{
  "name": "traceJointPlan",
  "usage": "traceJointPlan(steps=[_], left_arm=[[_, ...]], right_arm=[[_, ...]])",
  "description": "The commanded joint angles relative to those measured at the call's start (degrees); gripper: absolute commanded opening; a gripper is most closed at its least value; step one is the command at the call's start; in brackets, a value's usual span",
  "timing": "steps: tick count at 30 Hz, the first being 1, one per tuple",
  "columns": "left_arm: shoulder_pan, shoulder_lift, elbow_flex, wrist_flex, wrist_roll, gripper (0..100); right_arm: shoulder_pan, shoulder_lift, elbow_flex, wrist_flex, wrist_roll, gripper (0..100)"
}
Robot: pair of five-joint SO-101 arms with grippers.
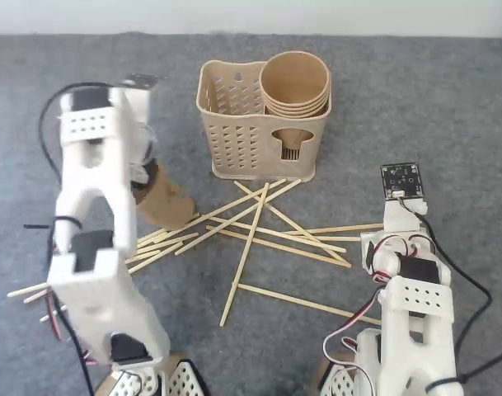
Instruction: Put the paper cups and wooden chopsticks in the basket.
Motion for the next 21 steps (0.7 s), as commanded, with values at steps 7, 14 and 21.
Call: traceJointPlan(steps=[7, 14, 21], left_arm=[[8.70, -20.31, 12.26, 1.85, -0.18, 1], [9.05, -25.14, 12.44, 1.76, -0.18, 8], [9.23, -31.47, 12.53, 1.76, -0.18, 18]], right_arm=[[0.57, -1.71, -0.62, -0.92, 0.79, 0.8], [0.57, -1.71, -0.62, -0.92, 0.88, 0.8], [0.57, -1.71, -0.62, -0.92, 0.88, 0.8]])
